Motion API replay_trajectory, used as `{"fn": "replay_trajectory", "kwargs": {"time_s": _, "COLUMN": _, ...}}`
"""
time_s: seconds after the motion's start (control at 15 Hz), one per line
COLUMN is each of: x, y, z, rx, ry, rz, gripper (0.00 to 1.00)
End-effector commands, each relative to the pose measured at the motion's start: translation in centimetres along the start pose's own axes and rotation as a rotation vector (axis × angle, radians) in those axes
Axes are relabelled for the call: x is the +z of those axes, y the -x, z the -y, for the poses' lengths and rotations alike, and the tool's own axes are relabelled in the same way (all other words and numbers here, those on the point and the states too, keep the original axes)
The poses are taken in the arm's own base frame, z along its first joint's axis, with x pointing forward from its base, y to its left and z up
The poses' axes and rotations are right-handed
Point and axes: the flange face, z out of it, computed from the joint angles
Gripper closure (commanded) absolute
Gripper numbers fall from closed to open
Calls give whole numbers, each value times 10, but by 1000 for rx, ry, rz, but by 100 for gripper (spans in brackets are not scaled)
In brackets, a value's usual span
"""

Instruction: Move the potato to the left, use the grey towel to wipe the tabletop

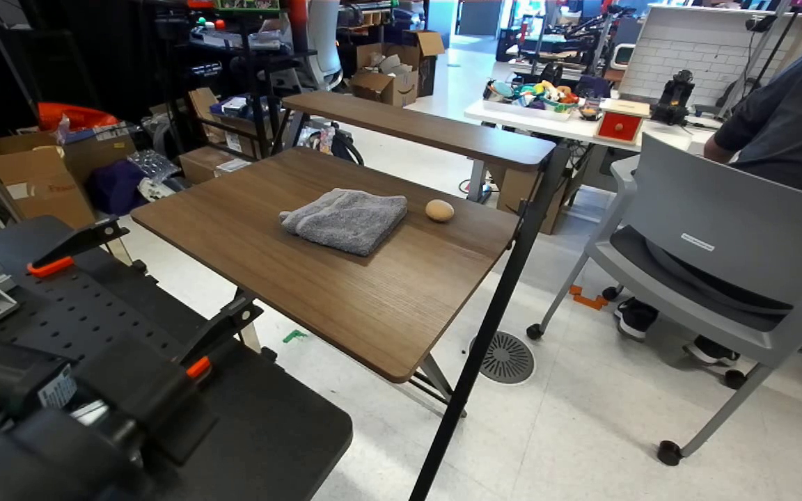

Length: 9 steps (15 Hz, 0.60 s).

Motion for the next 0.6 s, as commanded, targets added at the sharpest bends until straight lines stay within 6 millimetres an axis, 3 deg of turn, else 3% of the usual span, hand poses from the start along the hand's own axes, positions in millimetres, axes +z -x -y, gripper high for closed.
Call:
{"fn": "replay_trajectory", "kwargs": {"time_s": 0.0, "x": 8, "y": -13, "z": -2, "rx": 12, "ry": -13, "rz": -28, "gripper": 0}}
{"fn": "replay_trajectory", "kwargs": {"time_s": 0.13, "x": 18, "y": -25, "z": -4, "rx": 24, "ry": -14, "rz": -34, "gripper": 0}}
{"fn": "replay_trajectory", "kwargs": {"time_s": 0.33, "x": 14, "y": -28, "z": -1, "rx": 21, "ry": -18, "rz": -42, "gripper": 0}}
{"fn": "replay_trajectory", "kwargs": {"time_s": 0.53, "x": 41, "y": -39, "z": -4, "rx": 76, "ry": 39, "rz": -24, "gripper": 0}}
